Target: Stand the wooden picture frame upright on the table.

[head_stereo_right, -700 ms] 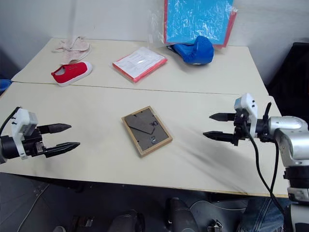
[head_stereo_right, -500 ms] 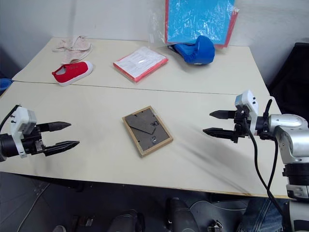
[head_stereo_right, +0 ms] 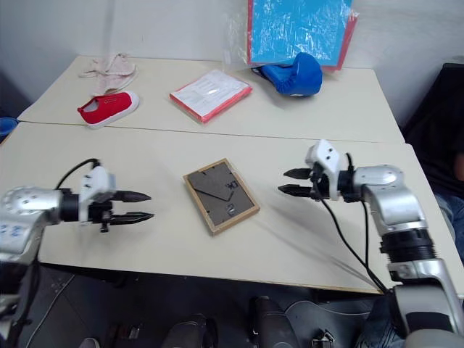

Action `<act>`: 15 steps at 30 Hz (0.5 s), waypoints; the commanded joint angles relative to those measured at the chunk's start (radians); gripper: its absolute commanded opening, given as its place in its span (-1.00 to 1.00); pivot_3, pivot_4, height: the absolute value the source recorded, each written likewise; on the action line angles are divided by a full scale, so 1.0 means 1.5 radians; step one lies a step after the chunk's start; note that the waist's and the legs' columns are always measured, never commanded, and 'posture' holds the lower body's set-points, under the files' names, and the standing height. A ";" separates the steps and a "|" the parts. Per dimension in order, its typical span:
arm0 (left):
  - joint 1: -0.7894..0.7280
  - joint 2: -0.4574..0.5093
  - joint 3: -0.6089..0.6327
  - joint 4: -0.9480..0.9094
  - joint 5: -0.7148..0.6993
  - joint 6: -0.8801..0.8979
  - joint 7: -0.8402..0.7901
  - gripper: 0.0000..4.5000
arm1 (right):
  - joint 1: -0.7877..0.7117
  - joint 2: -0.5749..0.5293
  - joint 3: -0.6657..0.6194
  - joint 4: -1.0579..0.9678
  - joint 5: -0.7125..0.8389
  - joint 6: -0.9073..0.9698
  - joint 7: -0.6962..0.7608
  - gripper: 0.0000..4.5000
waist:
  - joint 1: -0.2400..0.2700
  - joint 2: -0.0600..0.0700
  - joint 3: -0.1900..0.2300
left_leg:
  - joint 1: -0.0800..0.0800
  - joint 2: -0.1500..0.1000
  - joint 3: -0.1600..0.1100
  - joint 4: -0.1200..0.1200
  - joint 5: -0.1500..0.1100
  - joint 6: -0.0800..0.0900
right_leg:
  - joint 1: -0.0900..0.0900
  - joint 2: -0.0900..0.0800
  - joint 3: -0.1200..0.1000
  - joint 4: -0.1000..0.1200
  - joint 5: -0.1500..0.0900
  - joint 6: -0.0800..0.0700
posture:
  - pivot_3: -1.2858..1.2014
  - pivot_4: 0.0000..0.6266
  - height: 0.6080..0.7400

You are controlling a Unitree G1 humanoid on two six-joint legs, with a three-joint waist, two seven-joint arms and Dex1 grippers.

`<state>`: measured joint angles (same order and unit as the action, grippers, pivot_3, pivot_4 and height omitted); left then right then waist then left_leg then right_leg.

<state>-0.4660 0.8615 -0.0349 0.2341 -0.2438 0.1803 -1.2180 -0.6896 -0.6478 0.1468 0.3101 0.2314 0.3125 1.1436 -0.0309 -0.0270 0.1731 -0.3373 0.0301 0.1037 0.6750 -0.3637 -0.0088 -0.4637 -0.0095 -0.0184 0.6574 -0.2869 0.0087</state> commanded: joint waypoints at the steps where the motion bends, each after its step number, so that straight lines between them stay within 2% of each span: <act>1: -0.060 -0.023 -0.045 0.075 0.051 -0.058 -0.019 -0.48 | -0.031 0.029 0.025 0.039 -0.041 -0.053 -0.008 -0.64 | -0.002 0.000 0.000 | -0.001 0.000 0.000 0.001 0.000 0.000 | 0.000 0.000 0.000 0.000 0.000 0.000 | 0.03 -0.52 1.00; 3: -0.101 -0.050 -0.066 0.117 0.069 -0.072 -0.020 -0.78 | -0.042 0.055 0.049 0.074 -0.071 -0.093 -0.016 -0.98 | -0.003 0.000 0.000 | -0.001 0.000 0.000 0.002 0.000 0.001 | 0.000 0.000 0.000 0.001 0.000 0.000 | 0.03 -0.52 1.00; 4: -0.113 -0.058 -0.071 0.131 0.074 -0.077 -0.021 -0.93 | -0.045 0.064 0.056 0.086 -0.082 -0.106 -0.018 -1.00 | -0.003 0.000 0.000 | -0.001 0.000 0.000 0.003 0.000 0.001 | 0.000 0.000 0.000 0.001 0.000 0.000 | 0.03 -0.52 1.00; 5: -0.133 -0.072 -0.075 0.153 0.080 -0.078 -0.015 -0.99 | -0.045 0.075 0.064 0.087 -0.091 -0.110 -0.023 -1.00 | -0.003 0.000 0.000 | -0.001 0.000 0.000 0.003 -0.001 0.001 | 0.000 0.000 0.000 0.001 0.000 0.000 | 0.03 -0.52 1.00; 10: -0.226 -0.138 -0.069 0.282 0.106 -0.109 0.038 -0.99 | 0.003 0.084 0.077 -0.018 -0.077 -0.076 0.003 -1.00 | 0.000 0.000 0.000 | -0.001 0.001 0.000 0.004 -0.001 0.001 | 0.000 0.000 0.000 0.002 0.000 0.000 | 0.03 -0.52 1.00; 15: -0.299 -0.195 -0.040 0.383 0.089 -0.099 0.063 -0.99 | 0.060 0.070 0.068 -0.152 -0.058 -0.010 0.002 -1.00 | 0.000 0.000 0.000 | -0.001 0.001 0.000 0.004 -0.001 0.001 | 0.000 0.000 -0.001 0.003 0.000 0.001 | 0.03 -0.52 1.00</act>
<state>-0.8926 0.5708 -0.1229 0.8006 -0.0910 0.0333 -1.1252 -0.5993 -0.5318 0.2701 0.1498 0.1237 0.2783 1.1505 -0.0309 -0.0270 0.1731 -0.3394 0.0309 0.1031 0.6818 -0.3648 -0.0081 -0.4640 -0.0102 -0.0194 0.6618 -0.2864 0.0096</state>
